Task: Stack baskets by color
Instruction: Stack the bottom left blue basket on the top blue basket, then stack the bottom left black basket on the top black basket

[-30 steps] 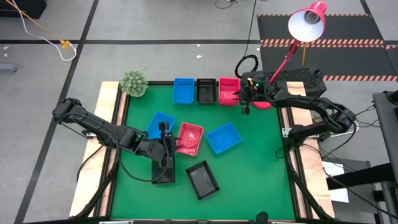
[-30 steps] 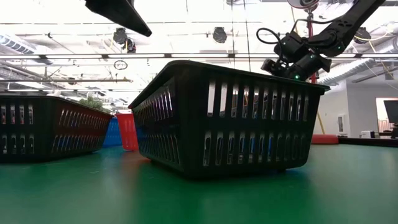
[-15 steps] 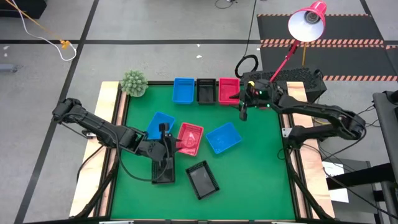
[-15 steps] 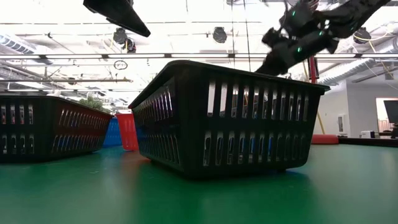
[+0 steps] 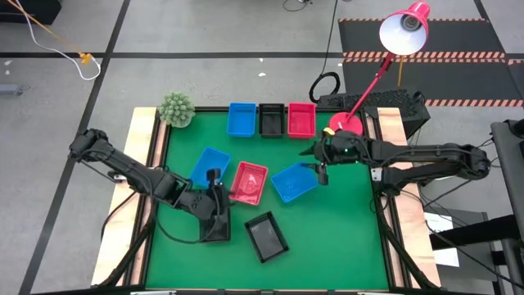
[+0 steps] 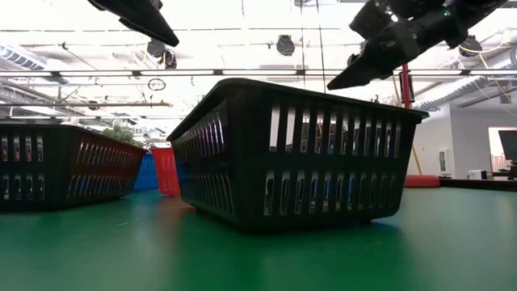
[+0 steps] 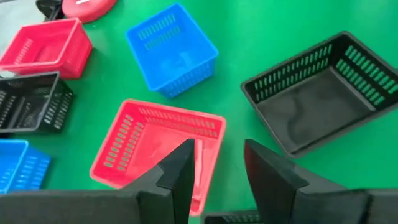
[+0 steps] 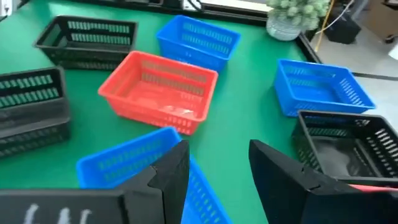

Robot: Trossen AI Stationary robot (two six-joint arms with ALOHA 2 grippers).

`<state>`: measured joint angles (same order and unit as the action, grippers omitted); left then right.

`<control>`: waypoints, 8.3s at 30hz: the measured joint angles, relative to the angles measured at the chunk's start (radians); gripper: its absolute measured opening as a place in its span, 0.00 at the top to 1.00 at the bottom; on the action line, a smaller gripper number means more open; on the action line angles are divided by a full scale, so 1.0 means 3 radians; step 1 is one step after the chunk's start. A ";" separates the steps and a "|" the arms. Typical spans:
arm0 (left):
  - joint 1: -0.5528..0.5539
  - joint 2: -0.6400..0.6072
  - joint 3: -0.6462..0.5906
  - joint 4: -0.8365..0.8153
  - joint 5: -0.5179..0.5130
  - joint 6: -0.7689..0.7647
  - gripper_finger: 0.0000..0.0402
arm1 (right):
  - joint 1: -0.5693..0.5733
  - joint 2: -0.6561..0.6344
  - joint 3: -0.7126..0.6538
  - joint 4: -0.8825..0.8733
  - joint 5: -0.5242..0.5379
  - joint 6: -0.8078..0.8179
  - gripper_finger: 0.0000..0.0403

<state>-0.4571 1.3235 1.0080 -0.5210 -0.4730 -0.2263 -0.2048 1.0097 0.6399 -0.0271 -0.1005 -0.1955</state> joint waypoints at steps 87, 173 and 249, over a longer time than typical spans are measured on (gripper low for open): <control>0.1310 0.0221 0.1430 -0.1660 -0.0237 0.1609 0.99 | 0.0694 -0.0172 0.0004 0.0920 0.0449 -0.0425 0.60; 0.2798 0.1418 0.0684 0.0321 0.0292 0.2608 0.56 | 0.0696 -0.0175 0.0004 0.0587 0.0872 -0.0348 0.60; -0.1022 -0.0005 0.0067 -0.0525 -0.0002 -0.1306 0.47 | 0.0696 -0.0173 0.0003 0.0624 0.0858 0.0177 0.60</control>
<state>-0.7638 1.3220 1.0283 -0.6785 -0.4735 -0.6181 0.0040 0.9577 0.6407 0.1600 0.1570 -0.1425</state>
